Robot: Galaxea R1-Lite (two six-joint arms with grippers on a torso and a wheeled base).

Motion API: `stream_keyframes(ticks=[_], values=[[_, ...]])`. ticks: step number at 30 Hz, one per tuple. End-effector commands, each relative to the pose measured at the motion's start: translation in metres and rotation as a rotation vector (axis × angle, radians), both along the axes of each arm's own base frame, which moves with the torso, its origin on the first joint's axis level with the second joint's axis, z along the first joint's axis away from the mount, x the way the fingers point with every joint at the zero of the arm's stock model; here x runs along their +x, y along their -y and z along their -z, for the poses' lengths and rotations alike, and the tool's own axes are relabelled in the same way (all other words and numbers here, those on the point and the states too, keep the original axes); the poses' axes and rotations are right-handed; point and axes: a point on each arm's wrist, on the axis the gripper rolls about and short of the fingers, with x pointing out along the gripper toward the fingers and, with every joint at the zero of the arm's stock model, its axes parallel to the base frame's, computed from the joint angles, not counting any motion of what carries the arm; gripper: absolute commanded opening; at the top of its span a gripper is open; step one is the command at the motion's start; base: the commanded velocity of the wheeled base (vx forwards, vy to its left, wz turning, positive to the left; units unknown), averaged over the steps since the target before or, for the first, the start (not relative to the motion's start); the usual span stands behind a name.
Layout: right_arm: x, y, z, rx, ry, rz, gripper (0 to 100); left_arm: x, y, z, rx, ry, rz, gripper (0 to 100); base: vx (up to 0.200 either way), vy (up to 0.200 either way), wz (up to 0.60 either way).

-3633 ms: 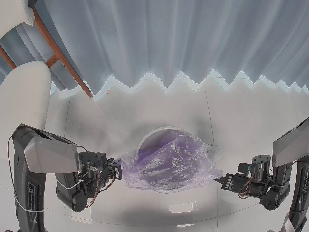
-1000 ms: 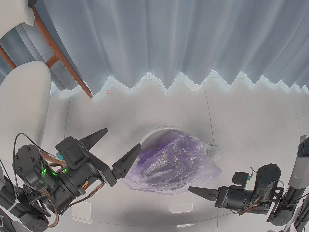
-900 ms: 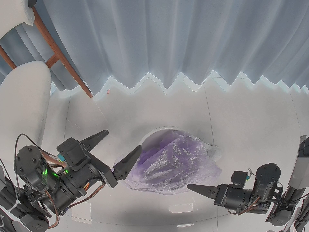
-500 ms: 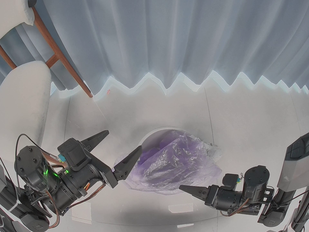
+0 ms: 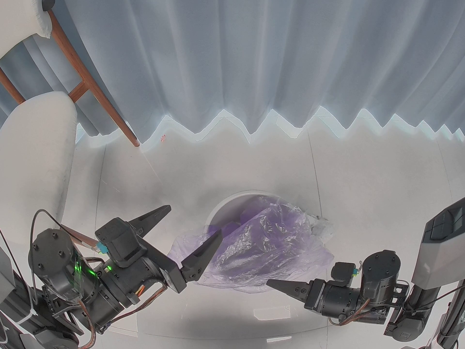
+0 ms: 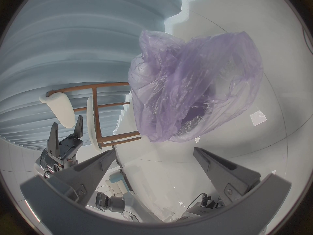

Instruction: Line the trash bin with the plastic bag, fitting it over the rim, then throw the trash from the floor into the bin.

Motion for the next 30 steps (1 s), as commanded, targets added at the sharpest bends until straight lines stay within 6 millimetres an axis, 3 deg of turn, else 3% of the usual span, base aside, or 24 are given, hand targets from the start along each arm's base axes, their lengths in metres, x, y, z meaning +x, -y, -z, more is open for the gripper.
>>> stream_keyframes(ticks=[1, 12, 30], values=[[0.002, -0.001, 0.000, 0.007, 0.010, 0.000, 100, 0.000, 0.002, 0.004, 0.011, -0.014, 0.006, 100, 0.000, 0.000, 0.00], [0.005, -0.004, -0.004, 0.012, 0.047, 0.010, 100, 0.000, 0.004, 0.008, 0.025, -0.028, 0.013, 100, 0.000, 0.000, 0.00], [-0.001, 0.004, -0.052, 0.152, 0.193, 0.017, 100, 0.004, 0.003, 0.010, 0.006, -0.050, -0.003, 100, 0.000, 0.000, 0.00]])
